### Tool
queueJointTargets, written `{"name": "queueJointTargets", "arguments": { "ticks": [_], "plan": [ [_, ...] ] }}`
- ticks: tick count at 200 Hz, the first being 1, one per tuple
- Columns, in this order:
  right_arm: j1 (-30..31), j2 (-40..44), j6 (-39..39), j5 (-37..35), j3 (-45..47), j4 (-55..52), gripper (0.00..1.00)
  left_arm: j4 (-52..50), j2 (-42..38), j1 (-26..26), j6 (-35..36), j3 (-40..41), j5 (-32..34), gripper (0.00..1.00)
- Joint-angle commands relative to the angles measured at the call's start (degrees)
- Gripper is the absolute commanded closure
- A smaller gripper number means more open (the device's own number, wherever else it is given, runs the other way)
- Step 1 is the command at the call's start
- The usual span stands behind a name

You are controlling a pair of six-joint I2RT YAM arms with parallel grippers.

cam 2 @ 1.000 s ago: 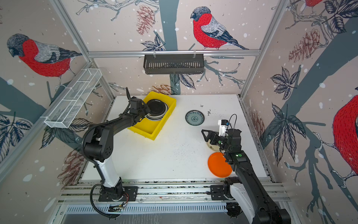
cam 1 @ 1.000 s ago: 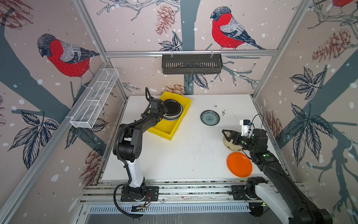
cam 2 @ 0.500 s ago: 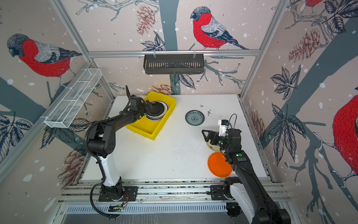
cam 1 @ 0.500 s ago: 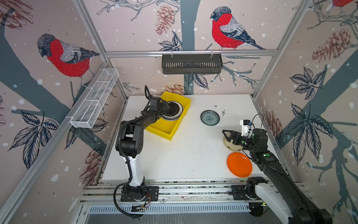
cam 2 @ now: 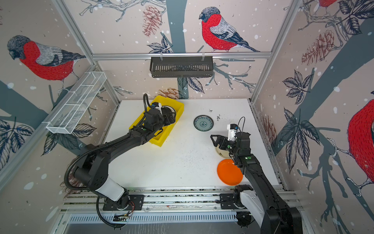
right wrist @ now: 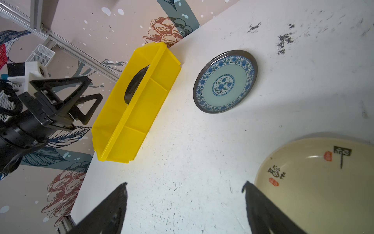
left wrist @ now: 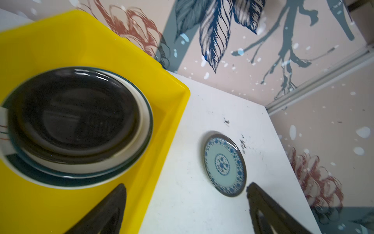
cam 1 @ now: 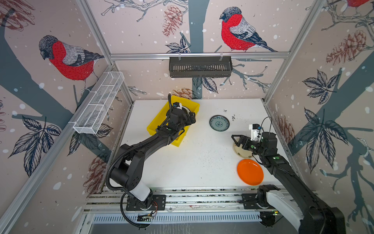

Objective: Place the plates into the plastic bin on the countertop
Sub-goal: Pick up the plate from the top-center of the table.

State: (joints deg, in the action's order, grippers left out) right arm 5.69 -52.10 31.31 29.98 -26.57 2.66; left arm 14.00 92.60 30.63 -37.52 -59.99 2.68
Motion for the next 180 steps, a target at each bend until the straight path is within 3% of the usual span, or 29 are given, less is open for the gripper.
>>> {"name": "queueJointTargets", "arguments": {
  "ticks": [1, 52, 108, 154, 180],
  "plan": [
    [0.0, -0.6, -0.6, 1.0, -0.6, 1.7, 0.1, 6.8, 2.6, 3.4, -3.6, -0.3, -3.3, 0.13],
    [0.0, -0.3, -1.5, -1.9, -1.1, -1.4, 0.1, 6.7, 14.9, 7.8, -7.7, -7.7, -2.7, 0.34],
    [0.0, 0.9, -3.3, -2.8, -1.2, -4.6, 0.1, 5.6, 26.8, 8.3, -10.0, -16.5, -5.0, 0.36],
    [-0.1, 2.5, -4.1, -3.9, 0.1, -5.3, 0.1, 2.1, 33.0, 8.4, -8.4, -23.1, -3.1, 0.39],
    [-0.2, 2.6, -4.6, -4.6, 0.8, -5.4, 0.1, -0.7, 36.3, 8.5, -7.9, -27.0, -3.3, 0.47]
  ]
}}
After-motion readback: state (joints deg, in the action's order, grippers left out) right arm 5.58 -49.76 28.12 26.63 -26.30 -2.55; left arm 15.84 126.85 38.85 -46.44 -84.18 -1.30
